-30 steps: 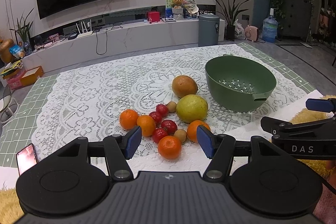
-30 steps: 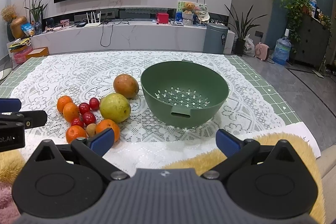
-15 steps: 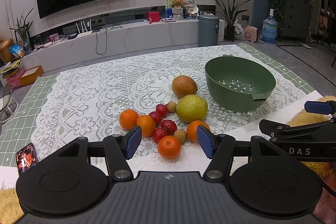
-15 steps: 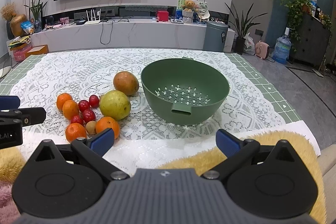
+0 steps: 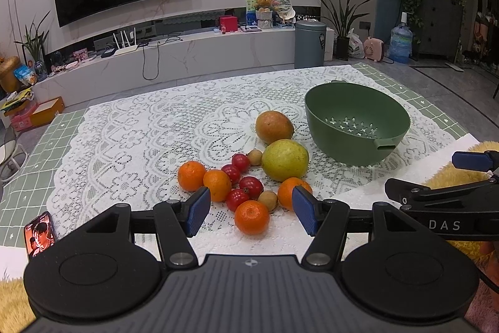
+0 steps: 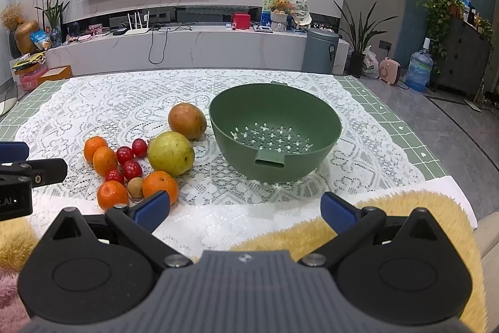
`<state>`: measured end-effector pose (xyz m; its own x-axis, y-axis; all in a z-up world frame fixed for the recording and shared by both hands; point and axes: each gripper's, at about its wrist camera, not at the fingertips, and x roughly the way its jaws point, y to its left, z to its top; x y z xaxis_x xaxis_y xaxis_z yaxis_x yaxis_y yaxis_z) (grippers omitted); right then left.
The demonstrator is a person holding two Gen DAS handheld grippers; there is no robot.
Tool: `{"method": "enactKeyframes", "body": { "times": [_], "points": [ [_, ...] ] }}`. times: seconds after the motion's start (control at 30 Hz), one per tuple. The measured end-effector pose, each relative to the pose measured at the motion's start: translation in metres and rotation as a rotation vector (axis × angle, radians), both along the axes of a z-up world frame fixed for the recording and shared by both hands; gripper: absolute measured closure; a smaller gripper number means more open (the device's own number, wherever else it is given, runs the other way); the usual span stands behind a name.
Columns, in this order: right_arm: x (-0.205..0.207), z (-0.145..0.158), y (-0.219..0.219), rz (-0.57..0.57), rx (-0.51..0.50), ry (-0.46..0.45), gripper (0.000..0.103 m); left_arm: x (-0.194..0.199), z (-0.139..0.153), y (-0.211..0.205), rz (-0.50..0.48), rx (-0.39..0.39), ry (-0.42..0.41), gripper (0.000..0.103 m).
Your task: Organize fruits
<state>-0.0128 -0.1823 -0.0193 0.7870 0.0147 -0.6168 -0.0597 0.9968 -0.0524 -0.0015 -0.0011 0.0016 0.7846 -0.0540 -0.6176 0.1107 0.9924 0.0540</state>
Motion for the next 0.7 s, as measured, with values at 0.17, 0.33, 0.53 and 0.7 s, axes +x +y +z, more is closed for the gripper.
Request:
{"method": "enactKeyframes", "body": {
  "times": [0.17, 0.33, 0.53, 0.7],
  "points": [
    [0.0010, -0.0007, 0.0004, -0.001, 0.001, 0.006, 0.004, -0.0003, 0.0001, -0.0001, 0.000, -0.001, 0.001, 0.032],
    [0.0022, -0.0008, 0.0000, -0.002, 0.005, 0.012, 0.004, -0.0003, 0.0001, 0.0001, 0.000, -0.001, 0.000, 0.032],
    [0.0030, -0.0030, -0.0004, -0.003, 0.012, 0.021, 0.004, -0.0002, 0.0001, 0.0002, 0.000, 0.000, 0.001, 0.032],
    [0.0047, -0.0043, 0.0028, -0.013, -0.003, 0.019, 0.004, -0.0004, -0.0005, 0.0007, -0.001, -0.002, 0.003, 0.032]
  ]
}}
